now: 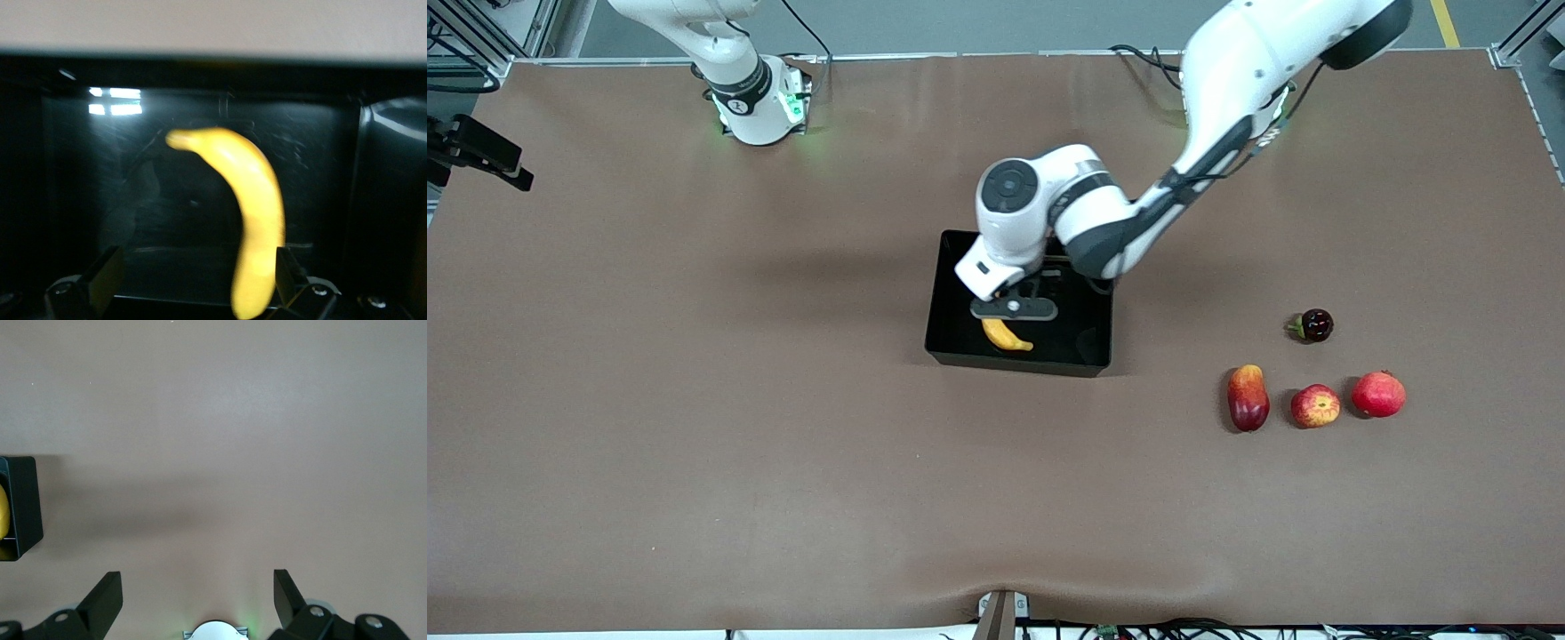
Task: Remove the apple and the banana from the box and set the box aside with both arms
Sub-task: 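Move the left gripper back over the box toward the banana, then grasp the yellow banana with the left gripper and lift it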
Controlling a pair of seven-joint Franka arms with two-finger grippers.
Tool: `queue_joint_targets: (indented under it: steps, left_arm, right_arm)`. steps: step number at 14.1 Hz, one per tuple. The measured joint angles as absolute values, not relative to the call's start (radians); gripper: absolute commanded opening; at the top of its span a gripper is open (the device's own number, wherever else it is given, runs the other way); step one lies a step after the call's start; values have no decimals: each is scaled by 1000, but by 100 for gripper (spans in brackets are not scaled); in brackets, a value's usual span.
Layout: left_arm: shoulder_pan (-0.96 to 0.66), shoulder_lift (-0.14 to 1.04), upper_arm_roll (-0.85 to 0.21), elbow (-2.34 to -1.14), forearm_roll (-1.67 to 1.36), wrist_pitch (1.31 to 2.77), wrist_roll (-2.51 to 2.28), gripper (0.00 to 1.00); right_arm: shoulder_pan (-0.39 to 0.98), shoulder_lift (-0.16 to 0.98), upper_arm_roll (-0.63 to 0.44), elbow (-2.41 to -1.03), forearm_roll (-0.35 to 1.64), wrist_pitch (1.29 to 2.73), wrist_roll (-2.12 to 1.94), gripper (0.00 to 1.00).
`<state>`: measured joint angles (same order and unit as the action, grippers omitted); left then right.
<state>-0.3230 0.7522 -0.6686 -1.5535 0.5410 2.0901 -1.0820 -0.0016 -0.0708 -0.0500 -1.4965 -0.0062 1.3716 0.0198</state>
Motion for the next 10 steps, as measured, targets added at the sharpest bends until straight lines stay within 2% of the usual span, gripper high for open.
queue_joint_targets:
  steps: [4, 8, 9, 10]
  left_arm:
    - [-444, 799, -570, -1548, 546, 2176, -1094, 100]
    - [-492, 855, -507, -1546, 546, 2288, -1141, 98]
    - [-492, 864, -500, -1546, 546, 2305, -1149, 84]
    - [-492, 871, -493, -1546, 546, 2314, -1152, 63]
  right_arm:
    - [-2, -71, -50, -1497, -6, 1372, 20, 100]
    - [-2, -71, -51, -1497, -6, 1372, 20, 100]
    - [-2, -71, -51, -1497, -6, 1372, 20, 100]
    - [-2, -71, -51, -1497, -6, 1372, 20, 100]
